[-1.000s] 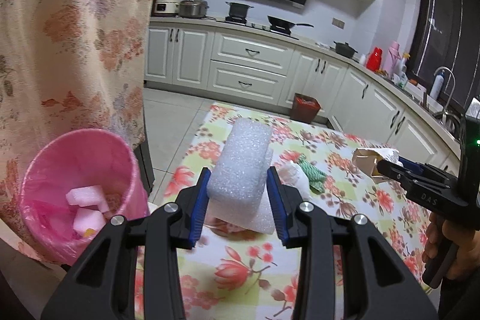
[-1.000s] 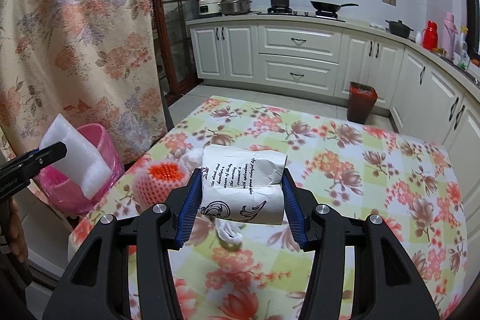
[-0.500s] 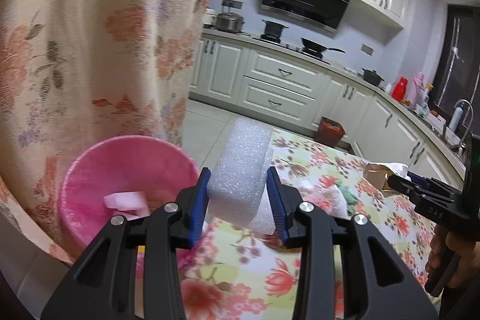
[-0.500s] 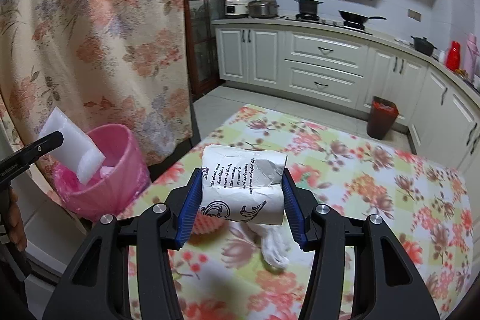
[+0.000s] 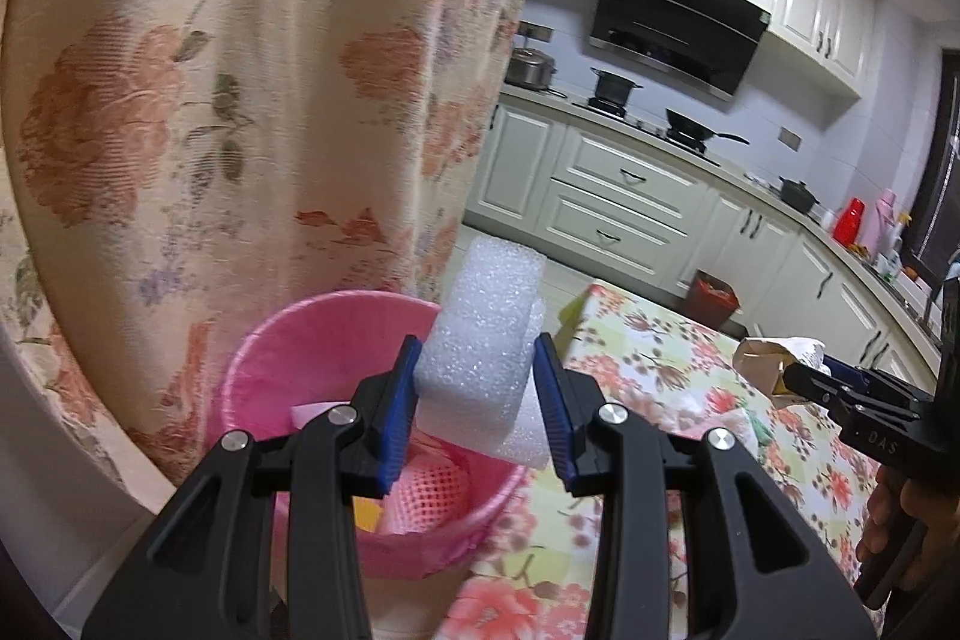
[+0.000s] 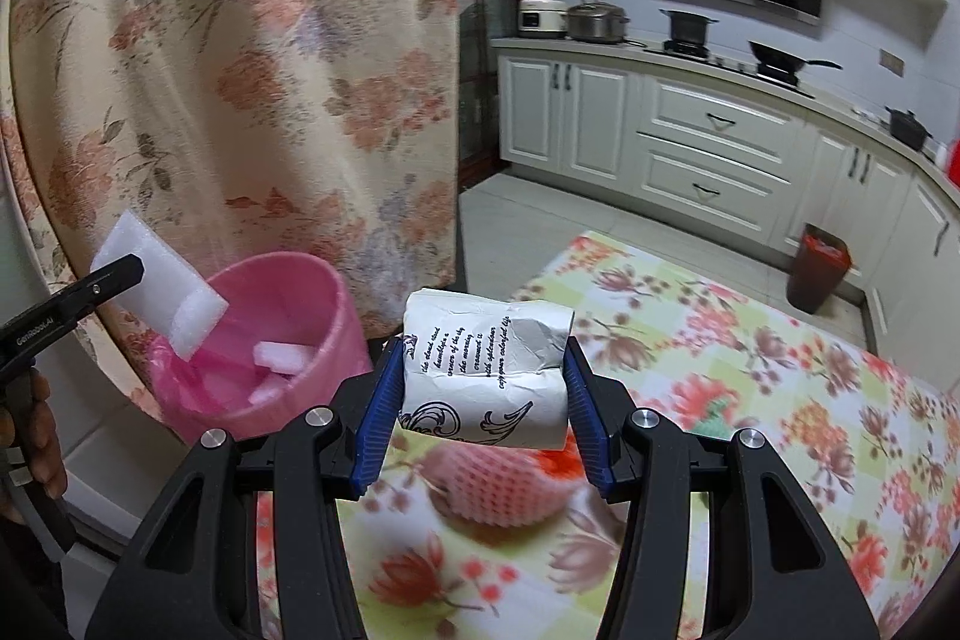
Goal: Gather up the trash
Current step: 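Carry foam piece and paper item over the pink bin and open both tools, then move both tools back over the remaining trash on the table, then grasp the pink foam net with the left tool and lift it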
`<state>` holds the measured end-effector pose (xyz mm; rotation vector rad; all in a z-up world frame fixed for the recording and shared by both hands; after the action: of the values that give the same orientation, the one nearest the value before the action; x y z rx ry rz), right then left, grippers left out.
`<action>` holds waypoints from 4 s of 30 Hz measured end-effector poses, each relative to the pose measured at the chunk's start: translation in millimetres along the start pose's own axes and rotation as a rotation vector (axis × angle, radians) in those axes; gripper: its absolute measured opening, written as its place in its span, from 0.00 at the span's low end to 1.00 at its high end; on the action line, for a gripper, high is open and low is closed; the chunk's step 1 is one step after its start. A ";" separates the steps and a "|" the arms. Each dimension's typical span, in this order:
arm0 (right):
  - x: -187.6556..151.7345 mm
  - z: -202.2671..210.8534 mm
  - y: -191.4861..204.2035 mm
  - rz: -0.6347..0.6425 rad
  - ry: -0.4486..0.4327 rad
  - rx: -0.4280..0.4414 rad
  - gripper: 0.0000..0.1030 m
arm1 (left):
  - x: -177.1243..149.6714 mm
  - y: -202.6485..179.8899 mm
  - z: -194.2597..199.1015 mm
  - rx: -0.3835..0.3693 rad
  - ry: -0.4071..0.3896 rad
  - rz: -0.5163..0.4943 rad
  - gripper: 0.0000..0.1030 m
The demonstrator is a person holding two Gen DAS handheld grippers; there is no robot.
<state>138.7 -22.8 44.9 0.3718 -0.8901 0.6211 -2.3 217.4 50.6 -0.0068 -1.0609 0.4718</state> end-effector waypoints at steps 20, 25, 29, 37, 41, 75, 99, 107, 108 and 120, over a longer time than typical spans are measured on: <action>29.3 -55.1 91.5 0.098 0.027 0.145 0.48 | 5.8 48.5 1.9 0.085 -0.008 0.045 0.36; 32.3 -66.9 111.8 0.110 0.037 0.182 0.48 | 5.6 55.4 2.1 0.100 -0.007 0.052 0.36; 32.4 -73.5 123.4 0.113 0.044 0.206 0.48 | 5.1 58.1 1.0 0.108 -0.003 0.053 0.36; 34.2 -84.2 142.9 0.105 0.051 0.262 0.48 | 7.1 64.4 2.8 0.126 -0.004 0.054 0.36; 34.3 -91.4 149.6 0.102 0.057 0.281 0.48 | 8.2 65.4 2.2 0.134 -0.003 0.057 0.36; 5.1 -52.0 53.0 -0.029 0.025 0.149 0.64 | 1.6 16.0 -10.7 0.075 0.030 0.019 0.59; -76.9 9.5 -91.8 -0.221 0.049 -0.046 0.66 | -33.0 -97.9 -39.1 -0.072 0.116 -0.116 0.60; -96.1 17.3 -116.9 -0.262 0.061 -0.069 0.69 | -49.2 -128.9 -50.0 -0.124 0.160 -0.156 0.60; -98.8 17.6 -120.0 -0.266 0.064 -0.070 0.69 | -51.1 -132.4 -51.6 -0.130 0.165 -0.161 0.60; -118.7 8.6 -144.3 -0.308 0.095 -0.083 0.69 | -75.5 -169.2 -79.4 -0.177 0.238 -0.209 0.63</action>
<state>169.9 -179.0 -53.2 0.3923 -0.7463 0.3142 96.9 53.9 -13.4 -0.1054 -0.8555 0.1820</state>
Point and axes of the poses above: each gripper's, at about its wrist camera, not at the fingertips, and z roughly against the way its jaws point, y to its left, x to its top, the point moved 3 cm from there along -z, roughly the way its jaws point, and after that the axes turned 1 degree about x, right-handed, at the moved point
